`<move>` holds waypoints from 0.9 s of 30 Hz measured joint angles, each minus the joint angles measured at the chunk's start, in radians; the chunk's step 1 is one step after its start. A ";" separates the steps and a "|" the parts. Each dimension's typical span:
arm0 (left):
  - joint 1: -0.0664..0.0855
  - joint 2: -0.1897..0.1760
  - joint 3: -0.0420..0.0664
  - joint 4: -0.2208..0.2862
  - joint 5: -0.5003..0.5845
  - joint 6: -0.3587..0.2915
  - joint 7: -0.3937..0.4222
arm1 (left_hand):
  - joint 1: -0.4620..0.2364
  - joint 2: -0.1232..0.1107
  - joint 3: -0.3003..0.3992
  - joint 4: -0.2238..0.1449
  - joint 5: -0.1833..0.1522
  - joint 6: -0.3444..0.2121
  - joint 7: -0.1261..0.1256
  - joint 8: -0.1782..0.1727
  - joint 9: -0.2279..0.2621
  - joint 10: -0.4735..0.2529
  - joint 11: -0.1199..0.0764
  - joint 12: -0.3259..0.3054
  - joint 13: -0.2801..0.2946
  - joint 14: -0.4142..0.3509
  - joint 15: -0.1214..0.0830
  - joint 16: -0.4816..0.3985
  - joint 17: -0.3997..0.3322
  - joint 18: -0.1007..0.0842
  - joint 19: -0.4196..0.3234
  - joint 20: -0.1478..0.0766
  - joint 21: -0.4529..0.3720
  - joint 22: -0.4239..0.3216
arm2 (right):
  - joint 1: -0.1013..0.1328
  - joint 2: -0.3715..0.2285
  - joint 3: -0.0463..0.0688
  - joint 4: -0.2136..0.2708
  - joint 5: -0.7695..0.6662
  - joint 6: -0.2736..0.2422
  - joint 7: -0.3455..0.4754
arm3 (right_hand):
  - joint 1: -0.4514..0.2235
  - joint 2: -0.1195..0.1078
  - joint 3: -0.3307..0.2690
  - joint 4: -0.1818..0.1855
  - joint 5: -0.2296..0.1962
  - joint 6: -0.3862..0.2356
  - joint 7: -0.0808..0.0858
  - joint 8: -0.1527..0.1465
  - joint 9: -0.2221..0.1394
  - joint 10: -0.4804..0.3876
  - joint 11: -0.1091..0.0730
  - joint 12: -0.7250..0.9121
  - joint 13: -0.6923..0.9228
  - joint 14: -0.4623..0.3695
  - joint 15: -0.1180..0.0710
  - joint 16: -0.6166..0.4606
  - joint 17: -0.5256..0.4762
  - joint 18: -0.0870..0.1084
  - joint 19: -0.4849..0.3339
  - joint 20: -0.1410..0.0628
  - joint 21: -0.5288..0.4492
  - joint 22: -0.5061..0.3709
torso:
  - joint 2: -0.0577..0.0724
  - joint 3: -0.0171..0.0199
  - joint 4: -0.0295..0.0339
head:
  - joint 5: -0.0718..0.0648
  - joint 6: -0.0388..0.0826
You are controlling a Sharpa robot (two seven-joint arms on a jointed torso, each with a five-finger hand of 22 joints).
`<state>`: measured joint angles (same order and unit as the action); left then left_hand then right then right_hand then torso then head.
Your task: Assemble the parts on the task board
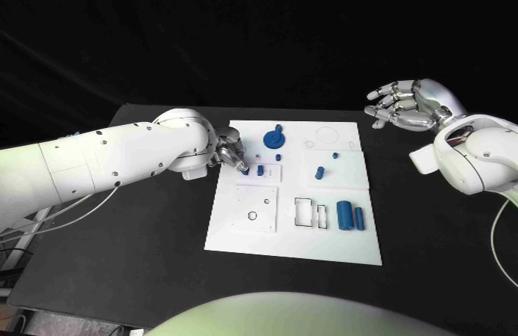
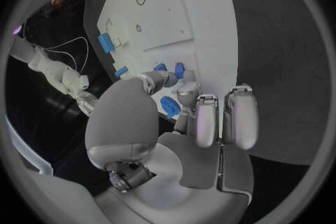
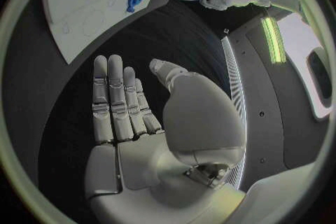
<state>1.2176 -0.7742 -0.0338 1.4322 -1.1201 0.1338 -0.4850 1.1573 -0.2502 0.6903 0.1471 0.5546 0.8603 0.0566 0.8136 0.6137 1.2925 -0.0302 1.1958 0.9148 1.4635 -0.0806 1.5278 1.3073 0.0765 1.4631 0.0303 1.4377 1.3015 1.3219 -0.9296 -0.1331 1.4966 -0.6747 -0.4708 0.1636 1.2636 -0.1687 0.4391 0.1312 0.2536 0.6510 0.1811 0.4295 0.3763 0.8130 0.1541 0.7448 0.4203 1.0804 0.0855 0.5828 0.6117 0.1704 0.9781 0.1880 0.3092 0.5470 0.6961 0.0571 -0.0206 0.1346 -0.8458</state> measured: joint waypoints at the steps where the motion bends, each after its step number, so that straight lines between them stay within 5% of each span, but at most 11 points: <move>1: 0.000 0.000 0.000 -0.001 0.002 0.000 0.000 | -0.001 -0.001 -0.009 -0.009 -0.009 -0.001 -0.006 0.000 0.000 0.004 -0.004 0.000 0.000 0.003 -0.004 0.000 0.000 0.000 0.002 -0.002 0.000 0.000 | 0.000 0.000 0.000 0.000 0.000 0.000 0.000 | 0.000 0.000 0.000 0.000 0.000 0.000 0.000 0.000 0.000 0.000 0.000 0.000 -0.001 0.000 0.000 0.000 0.000 0.000 0.000 0.000 -0.002 0.000 | 0.000 -0.0001 0.0000 | 0.000 0.000; 12: 0.000 0.007 0.000 -0.011 0.026 -0.002 -0.001 | -0.018 0.009 -0.027 -0.027 -0.023 0.001 -0.017 0.004 0.057 0.011 -0.011 0.000 0.012 0.003 -0.011 0.002 0.000 0.000 0.002 -0.009 0.000 -0.001 | -0.001 0.001 0.000 -0.001 0.000 0.000 0.000 | 0.000 0.000 0.000 0.000 0.000 -0.006 -0.001 0.007 -0.001 -0.007 0.007 -0.004 -0.019 -0.013 0.005 -0.018 -0.008 0.000 -0.007 0.007 -0.014 -0.014 | 0.000 0.0000 0.0007 | -0.001 -0.001; 27: 0.001 0.015 0.000 -0.024 0.040 -0.003 -0.009 | -0.034 0.011 -0.032 -0.032 -0.026 0.010 -0.025 -0.007 0.060 0.011 -0.011 0.000 0.015 0.003 -0.011 0.004 0.000 0.000 0.003 -0.011 0.000 -0.001 | -0.001 0.001 0.000 -0.001 0.001 0.000 0.000 | 0.000 0.000 0.000 0.000 0.000 -0.013 -0.002 0.011 -0.002 -0.014 0.007 -0.008 -0.036 -0.023 0.009 -0.033 -0.015 0.000 -0.011 0.011 -0.025 -0.024 | 0.000 -0.0009 0.0005 | -0.002 -0.001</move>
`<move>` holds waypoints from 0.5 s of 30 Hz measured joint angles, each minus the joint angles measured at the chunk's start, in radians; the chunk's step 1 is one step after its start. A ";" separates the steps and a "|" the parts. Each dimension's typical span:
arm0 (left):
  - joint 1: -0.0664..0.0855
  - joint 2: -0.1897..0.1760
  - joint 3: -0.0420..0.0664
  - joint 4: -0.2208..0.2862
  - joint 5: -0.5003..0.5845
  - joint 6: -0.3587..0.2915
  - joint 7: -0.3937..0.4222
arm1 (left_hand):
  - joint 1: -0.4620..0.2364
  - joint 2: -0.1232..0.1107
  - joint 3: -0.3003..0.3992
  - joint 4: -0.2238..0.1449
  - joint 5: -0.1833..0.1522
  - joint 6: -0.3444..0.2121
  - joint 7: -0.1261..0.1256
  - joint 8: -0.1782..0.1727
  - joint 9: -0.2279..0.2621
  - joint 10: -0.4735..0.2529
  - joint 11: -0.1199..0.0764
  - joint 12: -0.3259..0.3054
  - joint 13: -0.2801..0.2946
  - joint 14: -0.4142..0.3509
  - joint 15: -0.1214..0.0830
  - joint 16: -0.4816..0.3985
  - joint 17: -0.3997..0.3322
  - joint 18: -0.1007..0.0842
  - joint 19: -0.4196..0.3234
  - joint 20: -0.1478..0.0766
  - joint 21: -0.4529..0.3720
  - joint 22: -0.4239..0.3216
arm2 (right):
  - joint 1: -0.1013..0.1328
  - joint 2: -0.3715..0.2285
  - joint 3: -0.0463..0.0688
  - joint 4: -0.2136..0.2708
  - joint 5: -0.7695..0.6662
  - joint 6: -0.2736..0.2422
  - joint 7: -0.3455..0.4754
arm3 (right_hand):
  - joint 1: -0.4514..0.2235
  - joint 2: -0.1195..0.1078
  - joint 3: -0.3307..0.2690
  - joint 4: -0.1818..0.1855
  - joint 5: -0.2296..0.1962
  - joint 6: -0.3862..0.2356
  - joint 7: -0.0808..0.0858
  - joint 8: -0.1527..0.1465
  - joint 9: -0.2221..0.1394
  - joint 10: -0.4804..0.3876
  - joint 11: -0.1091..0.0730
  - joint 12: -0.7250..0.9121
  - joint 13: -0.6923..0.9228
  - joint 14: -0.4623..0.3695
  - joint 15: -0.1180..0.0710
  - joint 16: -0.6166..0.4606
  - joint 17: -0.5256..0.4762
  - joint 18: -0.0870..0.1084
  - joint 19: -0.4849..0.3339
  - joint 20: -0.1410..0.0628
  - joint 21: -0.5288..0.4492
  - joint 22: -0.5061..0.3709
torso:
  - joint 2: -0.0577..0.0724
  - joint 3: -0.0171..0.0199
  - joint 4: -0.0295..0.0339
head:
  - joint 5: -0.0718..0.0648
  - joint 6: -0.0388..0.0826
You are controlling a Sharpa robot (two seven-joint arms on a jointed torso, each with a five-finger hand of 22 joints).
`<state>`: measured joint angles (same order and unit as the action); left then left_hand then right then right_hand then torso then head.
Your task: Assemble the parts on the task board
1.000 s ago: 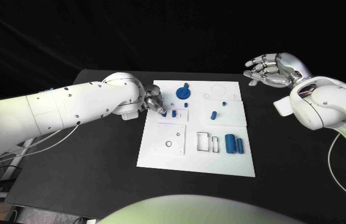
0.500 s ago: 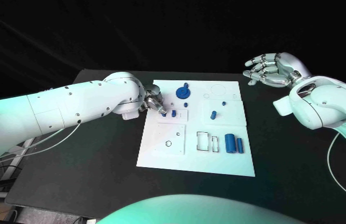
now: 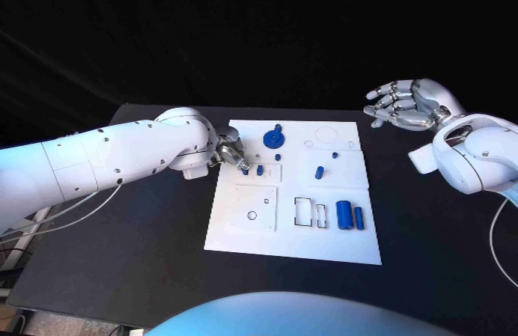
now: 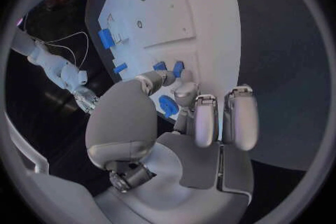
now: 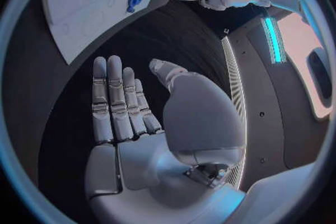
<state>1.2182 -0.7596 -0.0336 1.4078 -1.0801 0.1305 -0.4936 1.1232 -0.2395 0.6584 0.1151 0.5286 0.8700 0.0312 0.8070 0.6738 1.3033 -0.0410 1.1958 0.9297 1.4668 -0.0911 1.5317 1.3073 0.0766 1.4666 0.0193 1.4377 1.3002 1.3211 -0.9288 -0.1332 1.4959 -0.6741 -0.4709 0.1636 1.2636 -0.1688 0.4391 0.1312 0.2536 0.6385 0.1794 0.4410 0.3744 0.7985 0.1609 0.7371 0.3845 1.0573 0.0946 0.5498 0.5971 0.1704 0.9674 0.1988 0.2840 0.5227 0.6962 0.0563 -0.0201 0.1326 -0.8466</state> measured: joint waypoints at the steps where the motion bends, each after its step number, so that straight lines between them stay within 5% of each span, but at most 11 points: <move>1: 0.000 0.001 0.000 -0.001 0.001 0.001 -0.001 | 0.000 0.000 0.000 0.000 0.000 0.000 0.000 0.000 0.000 0.000 0.000 0.000 0.000 0.000 0.000 0.000 0.000 0.000 -0.002 -0.002 0.000 0.000 | 0.000 0.000 0.000 0.000 0.000 0.000 0.000 | 0.000 0.000 0.000 0.000 0.000 0.000 0.000 0.000 0.000 0.000 0.000 0.000 -0.001 0.000 0.000 0.000 0.000 0.000 0.000 0.000 -0.003 -0.001 | 0.000 -0.0001 0.0001 | 0.000 0.000; 7: 0.001 0.004 0.001 -0.005 0.005 0.002 -0.006 | -0.012 0.004 -0.012 -0.005 0.000 0.006 -0.006 -0.010 0.004 0.000 0.000 0.000 0.004 -0.004 -0.003 0.000 0.000 -0.009 -0.003 -0.003 0.000 0.000 | 0.000 0.000 0.000 0.001 0.000 0.000 0.000 | 0.000 0.000 0.000 0.000 0.000 0.000 0.000 0.004 -0.001 0.000 0.000 -0.004 -0.007 0.000 0.000 -0.004 -0.003 0.000 0.000 0.000 -0.007 -0.006 | 0.000 -0.0003 0.0004 | -0.001 0.000; 15: -0.001 0.007 -0.001 -0.013 0.008 0.004 -0.015 | -0.034 0.006 -0.106 0.064 -0.009 0.028 -0.012 -0.025 0.008 0.000 0.000 0.000 0.012 -0.004 -0.003 0.000 0.000 -0.016 -0.003 -0.003 0.000 0.000 | 0.000 -0.001 0.000 0.001 0.000 -0.001 0.000 | 0.000 0.000 -0.003 -0.003 0.000 -0.019 -0.004 0.026 -0.005 -0.027 0.016 -0.031 -0.061 -0.049 0.016 -0.058 -0.035 0.000 -0.029 0.018 -0.051 -0.042 | 0.000 -0.0003 0.0011 | -0.002 0.000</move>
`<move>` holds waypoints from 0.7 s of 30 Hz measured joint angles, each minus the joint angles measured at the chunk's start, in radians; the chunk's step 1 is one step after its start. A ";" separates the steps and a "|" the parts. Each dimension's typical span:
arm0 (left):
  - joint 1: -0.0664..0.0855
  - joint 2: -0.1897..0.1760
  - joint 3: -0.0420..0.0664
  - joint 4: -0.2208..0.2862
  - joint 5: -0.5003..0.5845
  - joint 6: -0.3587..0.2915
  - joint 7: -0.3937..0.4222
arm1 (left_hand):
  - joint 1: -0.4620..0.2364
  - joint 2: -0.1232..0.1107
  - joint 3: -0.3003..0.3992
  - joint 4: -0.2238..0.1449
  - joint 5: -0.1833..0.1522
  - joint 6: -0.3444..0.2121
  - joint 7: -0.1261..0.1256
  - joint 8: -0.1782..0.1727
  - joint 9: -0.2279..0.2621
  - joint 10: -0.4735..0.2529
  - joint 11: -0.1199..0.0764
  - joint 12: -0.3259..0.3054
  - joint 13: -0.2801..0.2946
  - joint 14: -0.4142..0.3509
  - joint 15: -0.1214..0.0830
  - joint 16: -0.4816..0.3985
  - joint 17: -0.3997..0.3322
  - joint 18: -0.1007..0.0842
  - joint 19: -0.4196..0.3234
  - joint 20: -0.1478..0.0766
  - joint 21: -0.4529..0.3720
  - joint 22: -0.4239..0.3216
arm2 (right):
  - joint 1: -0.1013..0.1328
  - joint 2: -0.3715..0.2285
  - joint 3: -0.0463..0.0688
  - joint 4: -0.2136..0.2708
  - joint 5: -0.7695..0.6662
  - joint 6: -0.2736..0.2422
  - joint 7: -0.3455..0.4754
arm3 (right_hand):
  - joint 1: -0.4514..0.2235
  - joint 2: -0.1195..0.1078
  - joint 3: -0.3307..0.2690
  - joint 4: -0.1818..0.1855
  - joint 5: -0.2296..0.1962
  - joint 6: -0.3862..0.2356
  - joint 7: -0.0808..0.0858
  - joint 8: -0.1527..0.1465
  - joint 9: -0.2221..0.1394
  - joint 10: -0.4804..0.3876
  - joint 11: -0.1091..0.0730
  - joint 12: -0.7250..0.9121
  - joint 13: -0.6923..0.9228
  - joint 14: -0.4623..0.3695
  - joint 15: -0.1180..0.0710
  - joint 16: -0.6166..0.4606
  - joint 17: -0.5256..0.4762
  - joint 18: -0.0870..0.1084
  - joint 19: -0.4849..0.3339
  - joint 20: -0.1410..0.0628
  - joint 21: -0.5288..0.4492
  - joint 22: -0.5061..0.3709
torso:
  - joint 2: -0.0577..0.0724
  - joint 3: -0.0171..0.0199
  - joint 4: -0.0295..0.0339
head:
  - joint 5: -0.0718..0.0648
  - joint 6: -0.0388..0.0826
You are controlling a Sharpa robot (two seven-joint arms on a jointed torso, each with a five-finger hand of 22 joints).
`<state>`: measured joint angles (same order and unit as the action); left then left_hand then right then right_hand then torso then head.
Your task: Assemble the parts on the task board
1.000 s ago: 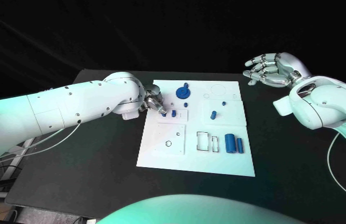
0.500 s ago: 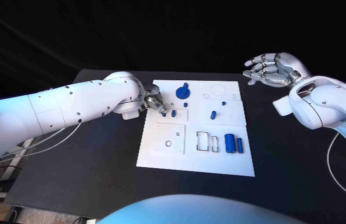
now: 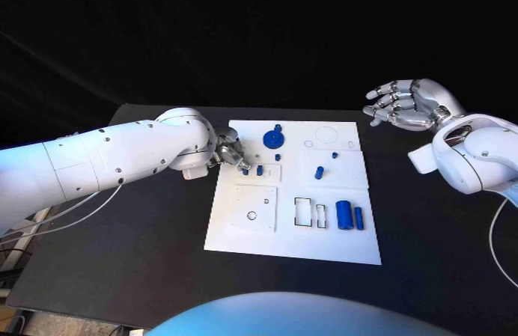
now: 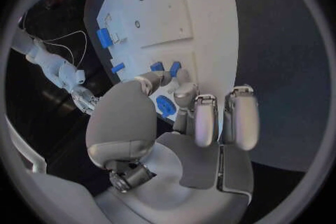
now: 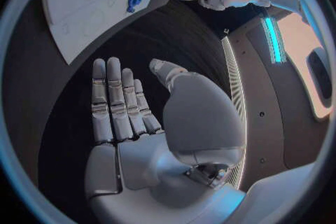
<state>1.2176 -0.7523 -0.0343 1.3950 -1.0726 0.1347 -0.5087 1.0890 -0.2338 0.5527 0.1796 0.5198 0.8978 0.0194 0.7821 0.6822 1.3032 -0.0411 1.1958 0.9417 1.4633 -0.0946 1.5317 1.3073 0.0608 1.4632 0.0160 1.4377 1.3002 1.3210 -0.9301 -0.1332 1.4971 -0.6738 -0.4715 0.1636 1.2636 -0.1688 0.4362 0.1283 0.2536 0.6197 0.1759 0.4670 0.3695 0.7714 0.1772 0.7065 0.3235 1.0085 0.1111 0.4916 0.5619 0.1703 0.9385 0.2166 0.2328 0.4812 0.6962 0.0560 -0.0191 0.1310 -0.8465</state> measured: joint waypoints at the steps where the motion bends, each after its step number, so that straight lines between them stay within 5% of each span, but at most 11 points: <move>1: 0.000 0.000 0.000 -0.001 0.000 0.000 -0.001 | -0.003 -0.001 -0.024 0.012 -0.014 0.001 -0.001 -0.005 0.002 0.000 0.000 0.000 0.001 0.000 0.000 0.000 0.000 0.000 0.000 0.000 0.000 0.000 | 0.000 0.000 0.000 0.000 0.000 0.000 0.000 | 0.000 0.000 0.000 0.000 0.000 -0.003 0.000 0.002 0.000 -0.004 0.004 -0.006 -0.012 -0.007 0.005 -0.011 -0.008 0.000 -0.004 0.004 -0.009 -0.008 | 0.000 0.0000 0.0001 | 0.000 0.000; 6: 0.000 0.001 0.000 -0.005 0.000 0.000 -0.009 | -0.004 -0.002 -0.068 0.048 -0.071 0.005 0.002 -0.012 0.006 0.000 0.000 0.000 0.005 0.000 0.000 0.000 0.000 0.000 0.000 0.000 -0.004 0.000 | 0.000 0.000 0.000 0.000 0.001 0.000 0.000 | 0.000 0.000 -0.003 -0.003 0.000 -0.015 0.001 0.017 -0.004 -0.016 0.009 -0.020 -0.064 -0.029 0.018 -0.060 -0.045 0.000 -0.018 0.018 -0.045 -0.044 | 0.000 0.0000 0.0001 | -0.001 0.000; 19: -0.001 0.000 0.000 -0.009 0.001 0.000 -0.020 | -0.004 -0.002 -0.129 0.104 -0.117 0.009 0.005 -0.023 0.015 0.000 0.000 0.000 0.009 0.000 0.000 0.000 0.000 0.000 0.000 0.000 -0.004 0.001 | 0.000 -0.001 0.000 0.000 0.005 0.000 0.001 | 0.000 0.000 -0.015 -0.004 0.000 -0.034 -0.005 0.040 -0.011 -0.032 0.021 -0.029 -0.122 -0.058 0.033 -0.115 -0.089 0.000 -0.039 0.032 -0.086 -0.086 | 0.000 -0.0001 -0.0008 | -0.001 0.001; 21: -0.001 -0.001 0.000 -0.008 0.002 -0.001 -0.020 | -0.019 0.013 -0.140 0.113 -0.117 0.009 0.005 -0.027 0.017 0.000 0.000 0.000 0.009 0.000 0.000 0.000 0.000 0.000 0.000 0.000 -0.004 0.001 | 0.000 -0.001 0.000 -0.001 0.006 0.000 0.001 | 0.000 0.000 -0.018 -0.007 0.000 -0.034 -0.005 0.040 -0.011 -0.039 0.025 -0.029 -0.127 -0.059 0.033 -0.116 -0.093 0.000 -0.039 0.032 -0.088 -0.089 | 0.000 -0.0002 -0.0010 | -0.001 0.002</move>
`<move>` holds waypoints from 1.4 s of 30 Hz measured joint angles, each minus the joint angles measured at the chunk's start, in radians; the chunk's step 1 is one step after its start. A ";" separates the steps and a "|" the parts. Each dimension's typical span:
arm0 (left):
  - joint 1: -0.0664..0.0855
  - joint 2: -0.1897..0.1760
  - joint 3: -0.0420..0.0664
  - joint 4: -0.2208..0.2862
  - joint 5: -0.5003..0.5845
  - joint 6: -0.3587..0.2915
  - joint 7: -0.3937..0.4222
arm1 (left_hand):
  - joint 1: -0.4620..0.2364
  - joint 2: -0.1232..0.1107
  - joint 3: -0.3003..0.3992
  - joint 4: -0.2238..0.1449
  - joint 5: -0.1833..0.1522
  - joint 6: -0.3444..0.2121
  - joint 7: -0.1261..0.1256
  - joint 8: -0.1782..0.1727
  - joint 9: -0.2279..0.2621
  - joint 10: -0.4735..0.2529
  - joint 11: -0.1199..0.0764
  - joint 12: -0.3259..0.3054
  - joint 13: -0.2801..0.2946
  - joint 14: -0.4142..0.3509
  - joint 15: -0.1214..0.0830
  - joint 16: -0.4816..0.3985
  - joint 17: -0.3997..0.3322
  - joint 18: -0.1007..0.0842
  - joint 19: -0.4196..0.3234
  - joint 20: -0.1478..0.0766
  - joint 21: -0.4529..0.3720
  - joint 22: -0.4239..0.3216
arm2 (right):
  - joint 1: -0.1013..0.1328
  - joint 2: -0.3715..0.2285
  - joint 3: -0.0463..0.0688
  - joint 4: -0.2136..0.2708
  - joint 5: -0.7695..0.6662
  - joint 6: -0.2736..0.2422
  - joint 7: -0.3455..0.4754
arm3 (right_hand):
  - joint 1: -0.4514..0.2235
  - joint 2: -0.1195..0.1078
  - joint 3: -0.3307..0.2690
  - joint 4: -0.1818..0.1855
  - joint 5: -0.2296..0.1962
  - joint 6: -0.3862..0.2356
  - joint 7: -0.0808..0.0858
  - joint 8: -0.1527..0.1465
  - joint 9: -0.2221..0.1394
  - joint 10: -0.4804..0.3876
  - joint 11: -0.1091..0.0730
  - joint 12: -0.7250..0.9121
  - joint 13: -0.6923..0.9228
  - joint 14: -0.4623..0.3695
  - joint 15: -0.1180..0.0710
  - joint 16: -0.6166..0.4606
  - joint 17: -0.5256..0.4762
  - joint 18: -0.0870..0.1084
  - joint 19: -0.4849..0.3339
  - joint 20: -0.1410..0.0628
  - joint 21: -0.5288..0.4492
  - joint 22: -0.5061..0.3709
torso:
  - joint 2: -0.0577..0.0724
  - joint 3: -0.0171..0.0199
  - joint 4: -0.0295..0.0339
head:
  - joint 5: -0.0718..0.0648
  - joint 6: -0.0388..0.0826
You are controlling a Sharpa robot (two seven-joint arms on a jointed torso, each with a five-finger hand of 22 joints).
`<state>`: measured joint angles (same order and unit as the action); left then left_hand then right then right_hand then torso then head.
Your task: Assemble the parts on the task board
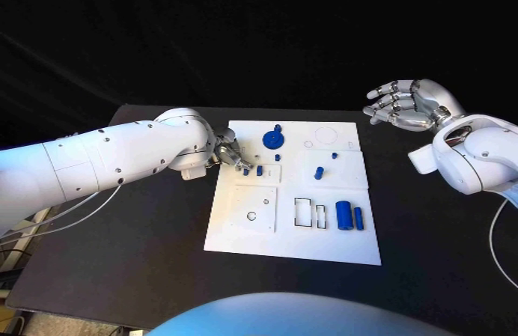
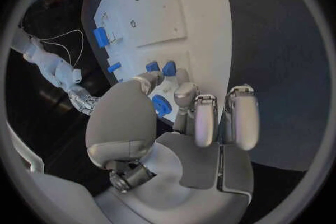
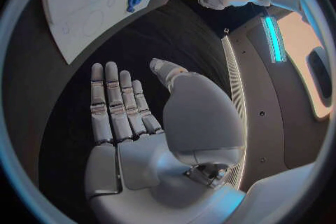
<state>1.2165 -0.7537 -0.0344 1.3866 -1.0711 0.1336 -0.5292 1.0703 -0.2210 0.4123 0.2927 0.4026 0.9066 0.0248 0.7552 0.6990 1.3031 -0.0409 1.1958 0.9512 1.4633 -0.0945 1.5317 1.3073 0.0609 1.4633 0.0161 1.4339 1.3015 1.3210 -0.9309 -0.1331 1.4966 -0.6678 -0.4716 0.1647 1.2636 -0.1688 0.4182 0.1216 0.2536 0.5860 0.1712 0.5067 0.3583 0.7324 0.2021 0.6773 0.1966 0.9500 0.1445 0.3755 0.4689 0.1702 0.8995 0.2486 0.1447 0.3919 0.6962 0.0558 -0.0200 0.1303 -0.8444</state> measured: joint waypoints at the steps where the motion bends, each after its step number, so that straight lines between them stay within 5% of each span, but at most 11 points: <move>1: 0.000 -0.001 0.000 0.001 0.000 0.000 0.000 | -0.017 0.003 -0.008 0.000 0.000 0.000 0.000 0.000 0.002 0.000 0.000 0.000 0.000 0.000 0.000 0.000 0.000 0.000 0.000 0.000 0.000 0.000 | 0.000 0.000 0.000 0.000 0.000 0.000 0.000 | 0.000 0.000 0.000 0.000 0.000 0.000 0.000 0.000 -0.001 0.000 0.000 0.000 -0.002 0.000 0.000 -0.003 -0.001 0.000 0.000 0.000 0.000 -0.001 | 0.000 -0.0002 -0.0002 | 0.000 0.001; 7: -0.002 -0.012 0.001 0.009 0.019 -0.013 0.002 | -0.081 0.021 -0.042 0.002 0.000 -0.014 0.014 -0.018 0.006 -0.012 0.011 -0.017 -0.024 0.000 0.000 0.000 0.000 0.000 0.000 0.000 -0.002 0.001 | 0.000 0.000 0.000 -0.001 0.003 0.000 0.001 | 0.000 0.000 -0.006 0.000 0.000 -0.007 0.000 0.006 -0.004 -0.005 0.005 0.000 -0.013 -0.011 0.004 -0.016 -0.011 0.000 -0.004 0.004 -0.012 -0.010 | 0.001 -0.0004 -0.0003 | -0.003 0.003; 11: -0.003 -0.021 0.005 0.018 0.046 -0.041 0.012 | -0.096 0.030 -0.053 -0.001 0.004 -0.045 0.028 -0.036 0.007 -0.075 0.020 -0.077 -0.106 0.004 0.008 -0.027 0.000 0.000 -0.024 0.005 -0.047 -0.068 | -0.001 0.000 0.000 -0.002 0.004 0.000 0.001 | 0.000 0.000 -0.006 0.000 0.000 -0.007 0.000 0.008 -0.004 -0.009 0.002 0.000 -0.016 -0.011 0.004 -0.017 -0.014 0.000 -0.007 0.007 -0.012 -0.013 | 0.001 -0.0005 -0.0003 | -0.001 0.004; 15: -0.003 -0.032 0.015 0.033 0.076 -0.091 0.036 | -0.095 0.030 -0.073 0.001 0.007 -0.116 0.061 -0.083 -0.006 -0.205 0.052 -0.210 -0.278 0.001 0.036 -0.129 -0.021 0.048 -0.116 0.026 -0.192 -0.284 | -0.001 0.000 0.000 -0.004 0.004 0.000 0.001 | 0.000 0.000 -0.006 0.000 0.000 -0.007 0.000 0.008 -0.005 -0.010 0.003 0.000 -0.019 -0.013 0.006 -0.021 -0.017 0.000 -0.007 0.007 -0.012 -0.015 | 0.001 -0.0005 -0.0002 | 0.001 0.006; 19: -0.001 -0.040 0.022 0.048 0.100 -0.150 0.078 | -0.082 0.031 -0.096 0.001 0.007 -0.177 0.090 -0.111 -0.025 -0.278 0.079 -0.250 -0.326 -0.022 0.061 -0.224 -0.110 0.065 -0.178 0.043 -0.332 -0.461 | -0.002 0.001 0.000 -0.006 0.005 0.000 0.001 | 0.000 0.000 -0.006 0.000 0.000 -0.007 0.000 0.008 -0.005 -0.013 0.005 0.000 -0.020 -0.014 0.007 -0.021 -0.017 0.000 -0.007 0.007 -0.015 -0.016 | 0.001 -0.0003 0.0000 | -0.002 0.007; 21: 0.000 -0.041 0.023 0.051 0.106 -0.179 0.106 | -0.041 0.032 -0.104 0.001 0.007 -0.221 0.110 -0.116 -0.038 -0.329 0.098 -0.255 -0.335 -0.083 0.079 -0.327 -0.228 0.102 -0.248 0.058 -0.474 -0.635 | -0.002 0.001 0.000 -0.007 0.005 0.000 0.001 | 0.000 0.000 -0.006 0.000 0.000 -0.007 0.000 0.008 -0.005 -0.013 0.005 0.000 -0.020 -0.014 0.007 -0.021 -0.018 0.000 -0.007 0.007 -0.016 -0.016 | 0.000 0.0001 -0.0001 | -0.004 0.009; 24: 0.000 -0.037 0.024 0.054 0.105 -0.229 0.162 | 0.047 0.023 -0.103 0.001 0.007 -0.255 0.132 -0.116 -0.055 -0.399 0.119 -0.269 -0.356 -0.203 0.099 -0.495 -0.416 0.102 -0.307 0.078 -0.608 -0.768 | -0.002 0.001 0.000 -0.009 0.006 0.000 0.001 | 0.000 0.000 -0.006 0.000 0.000 -0.007 0.000 0.008 -0.006 -0.013 0.005 -0.002 -0.024 -0.014 0.007 -0.026 -0.021 0.000 -0.007 0.007 -0.016 -0.019 | 0.000 0.0003 0.0000 | -0.010 0.013; 29: 0.000 -0.011 0.019 0.053 0.046 -0.315 0.280 | 0.235 0.000 -0.050 -0.019 0.007 -0.274 0.152 -0.128 -0.107 -0.485 0.139 -0.329 -0.424 -0.318 0.119 -0.613 -0.536 0.112 -0.332 0.096 -0.712 -0.838 | -0.002 0.002 0.000 -0.014 0.007 0.000 0.002 | 0.013 0.013 -0.002 -0.003 0.004 0.007 -0.001 0.016 -0.016 -0.013 0.005 -0.019 -0.048 -0.014 0.007 -0.044 -0.036 0.000 -0.007 0.007 -0.027 -0.032 | 0.001 0.0000 0.0002 | -0.023 0.023; 32: -0.001 0.010 0.012 0.047 -0.021 -0.364 0.358 | 0.333 -0.017 0.000 -0.045 0.007 -0.274 0.152 -0.162 -0.160 -0.510 0.145 -0.416 -0.507 -0.346 0.123 -0.624 -0.554 0.112 -0.332 0.096 -0.737 -0.853 | -0.003 0.003 0.000 -0.018 0.008 0.001 0.005 | 0.014 0.014 0.013 -0.018 0.004 0.053 0.006 -0.013 -0.048 0.020 -0.009 -0.070 -0.100 -0.013 0.007 -0.073 -0.062 0.000 -0.007 0.007 -0.038 -0.053 | 0.001 0.0001 -0.0005 | -0.028 0.028; 37: -0.001 0.049 -0.003 0.025 -0.154 -0.413 0.463 | 0.392 -0.036 0.032 -0.074 0.002 -0.228 0.150 -0.213 -0.238 -0.506 0.149 -0.521 -0.619 -0.360 0.123 -0.624 -0.572 0.111 -0.342 0.095 -0.724 -0.840 | -0.004 0.006 0.000 -0.030 0.008 0.003 0.012 | 0.019 0.019 0.057 -0.037 -0.016 0.117 0.016 -0.076 -0.093 0.076 -0.016 -0.171 -0.135 0.004 0.000 -0.120 -0.107 0.000 0.004 0.007 -0.050 -0.083 | 0.002 -0.0003 -0.0022 | -0.036 0.037; 42: -0.002 0.075 -0.016 0.003 -0.271 -0.421 0.515 | 0.393 -0.037 0.024 -0.088 -0.012 -0.199 0.143 -0.247 -0.285 -0.502 0.151 -0.580 -0.683 -0.358 0.123 -0.605 -0.583 0.111 -0.350 0.097 -0.695 -0.815 | -0.004 0.008 0.000 -0.036 0.008 0.006 0.019 | 0.019 0.019 0.067 -0.042 -0.018 0.130 0.017 -0.095 -0.107 0.088 -0.015 -0.213 -0.135 0.009 -0.003 -0.135 -0.122 0.000 0.004 0.007 -0.054 -0.093 | 0.002 0.0000 -0.0022 | -0.044 0.042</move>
<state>1.2140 -0.6784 -0.0505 1.3893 -1.3423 -0.2872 -0.0144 1.4632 -0.2579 0.4360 0.2052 0.3904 0.7072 0.1676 0.5085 0.4139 0.8016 0.1105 0.6162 0.2680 1.1055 0.0288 0.9265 0.7245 0.1721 1.1128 0.1127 0.7384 0.4864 1.3168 -0.9229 -0.1334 1.4609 -0.6593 -0.4660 0.1842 1.2821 -0.1502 0.4855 0.0794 0.2358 0.7160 0.1881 0.4114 0.2518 0.8200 0.1873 0.4642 0.0619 0.9587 0.1419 0.2403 0.3467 0.1703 0.9037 0.2557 0.0906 0.2989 0.6986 0.0558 -0.0222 0.0860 -0.8028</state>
